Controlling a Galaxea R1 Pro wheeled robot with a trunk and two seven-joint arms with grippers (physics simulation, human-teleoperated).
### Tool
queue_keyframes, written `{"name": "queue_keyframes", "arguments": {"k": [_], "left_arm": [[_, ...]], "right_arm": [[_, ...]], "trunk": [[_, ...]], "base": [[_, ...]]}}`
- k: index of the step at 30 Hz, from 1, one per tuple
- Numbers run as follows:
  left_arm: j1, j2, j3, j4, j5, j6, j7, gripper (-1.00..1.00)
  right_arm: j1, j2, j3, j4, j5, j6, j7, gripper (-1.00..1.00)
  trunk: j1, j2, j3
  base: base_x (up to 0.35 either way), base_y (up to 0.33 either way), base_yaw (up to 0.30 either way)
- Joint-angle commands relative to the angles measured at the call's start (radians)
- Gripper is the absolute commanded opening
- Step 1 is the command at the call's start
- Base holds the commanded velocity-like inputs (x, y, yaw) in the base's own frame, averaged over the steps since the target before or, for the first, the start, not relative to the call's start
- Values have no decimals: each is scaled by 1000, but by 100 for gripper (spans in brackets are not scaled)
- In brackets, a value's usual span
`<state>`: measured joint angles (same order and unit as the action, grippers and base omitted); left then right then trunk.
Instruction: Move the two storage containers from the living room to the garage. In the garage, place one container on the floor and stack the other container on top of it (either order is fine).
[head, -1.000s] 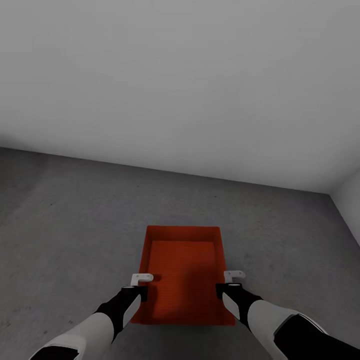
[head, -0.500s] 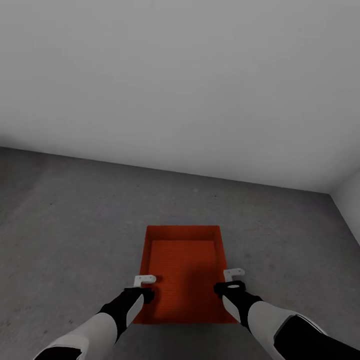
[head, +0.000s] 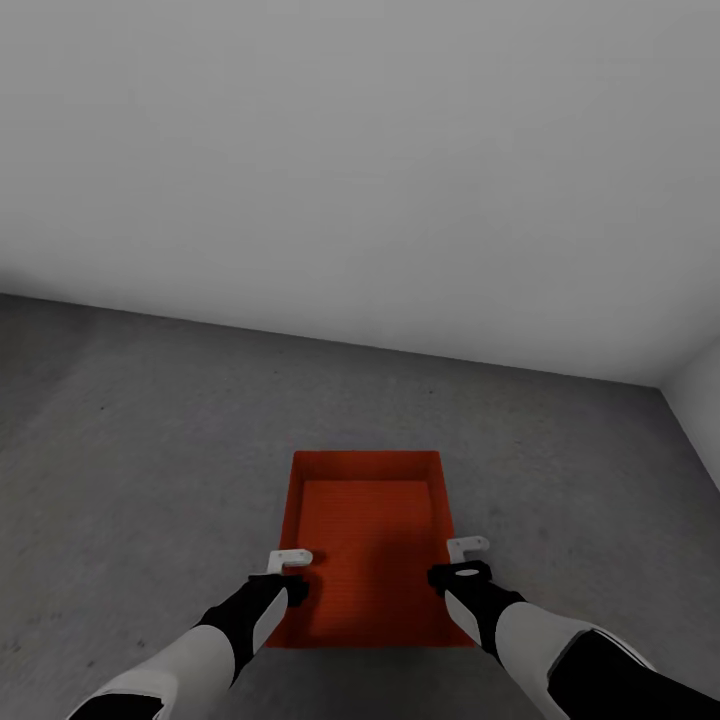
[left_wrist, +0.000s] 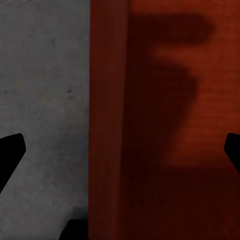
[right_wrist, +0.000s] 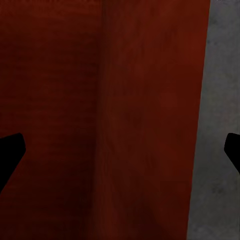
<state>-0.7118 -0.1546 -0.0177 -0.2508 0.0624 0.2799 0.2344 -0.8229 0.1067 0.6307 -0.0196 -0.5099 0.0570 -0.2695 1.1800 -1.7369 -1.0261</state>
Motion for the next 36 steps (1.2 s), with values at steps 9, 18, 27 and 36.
{"name": "queue_keyframes", "arguments": {"k": [9,18,27,36], "left_arm": [[0,-1,-2,-2,7,7,5,100],[0,0,-1,-2,7,8,5,100],[0,0,-1,-2,7,11,5,100],[0,0,-1,-2,7,12,5,100]], "right_arm": [[1,-1,1,-5,-5,8,-5,100],[2,-1,1,-5,-5,7,-6,100],[1,-1,1,-5,-5,7,-8,100],[2,-1,1,-5,-5,7,-9,100]], "trunk": [[-25,49,21],[-59,112,49],[-94,175,77],[-128,238,106]], "base": [[0,0,0],[0,0,0],[0,0,0],[0,0,0]]}}
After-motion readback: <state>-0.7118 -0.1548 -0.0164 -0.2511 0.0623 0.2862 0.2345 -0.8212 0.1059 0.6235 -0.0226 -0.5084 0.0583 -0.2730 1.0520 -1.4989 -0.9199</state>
